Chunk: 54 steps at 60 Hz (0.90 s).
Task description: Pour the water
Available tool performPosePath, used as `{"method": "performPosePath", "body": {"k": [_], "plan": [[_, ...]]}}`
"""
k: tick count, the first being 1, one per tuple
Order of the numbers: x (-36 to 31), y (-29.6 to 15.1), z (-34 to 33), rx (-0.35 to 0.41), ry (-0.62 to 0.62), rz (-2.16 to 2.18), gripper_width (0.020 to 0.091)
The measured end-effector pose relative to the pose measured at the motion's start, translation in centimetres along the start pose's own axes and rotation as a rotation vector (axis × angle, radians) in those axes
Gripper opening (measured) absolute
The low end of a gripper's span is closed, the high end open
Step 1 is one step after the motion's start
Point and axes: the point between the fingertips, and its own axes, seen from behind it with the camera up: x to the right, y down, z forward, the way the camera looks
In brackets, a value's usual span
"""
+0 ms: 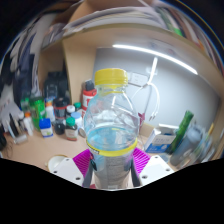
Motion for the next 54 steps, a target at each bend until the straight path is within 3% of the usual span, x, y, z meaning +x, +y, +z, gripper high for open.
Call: {"method": "performPosePath", "body": {"k": [8, 22, 28, 35, 40, 54], "plan": [[0.9, 1.8, -0.7, 0.165, -0.026, 0.258, 0.0583], [-0.3, 5.1, -2.1, 0.273, -0.060, 0.284, 0.0583], [-1.4, 5.8, -1.6, 0.270, -0.075, 0.257, 0.0584], [-3.0, 8.3, -0.5, 0.215, -0.086, 0.208, 0.0593], [-3.3, 8.0, -0.8, 0.250, -0.081, 0.166, 0.0588], [-3.1, 8.1, -0.8, 0.248, -0.071, 0.177, 0.0605]]}}
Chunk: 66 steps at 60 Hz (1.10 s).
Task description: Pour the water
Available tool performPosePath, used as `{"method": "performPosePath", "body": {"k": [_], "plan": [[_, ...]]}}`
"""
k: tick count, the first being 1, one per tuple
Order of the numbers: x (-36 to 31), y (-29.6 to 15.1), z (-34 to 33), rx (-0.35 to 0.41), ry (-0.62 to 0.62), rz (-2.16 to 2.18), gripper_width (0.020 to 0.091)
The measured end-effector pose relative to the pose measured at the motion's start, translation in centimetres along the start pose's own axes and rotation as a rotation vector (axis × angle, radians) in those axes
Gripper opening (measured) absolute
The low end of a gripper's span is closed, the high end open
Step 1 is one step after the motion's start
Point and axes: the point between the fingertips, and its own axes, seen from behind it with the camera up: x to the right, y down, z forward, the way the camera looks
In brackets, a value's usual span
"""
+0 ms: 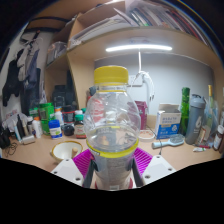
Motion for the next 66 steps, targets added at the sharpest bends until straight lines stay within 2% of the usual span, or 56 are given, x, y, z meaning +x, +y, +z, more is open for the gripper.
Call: {"method": "performPosePath", "body": {"k": [6, 8, 15, 19, 44, 46, 47, 66], "plan": [[0.1, 0.9, -0.3, -0.076, 0.008, 0.013, 0.0637], [0.0, 0.6, -0.7, -0.080, 0.002, 0.020, 0.0654], [0.3, -0.2, -2.7, -0.101, 0.023, 0.067, 0.0783], [0.4, 0.0, -4.1, -0.137, 0.032, 0.095, 0.0829], [-1.6, -3.2, -19.5, -0.229, 0.124, 0.107, 0.0830], [-1.9, -3.5, -20.7, -0.230, 0.130, 0.104, 0.0858], [-2.0, -3.7, -21.2, -0.231, 0.133, 0.105, 0.0831], [-1.9, -5.7, -28.0, -0.240, 0.125, 0.139, 0.0833]]}}
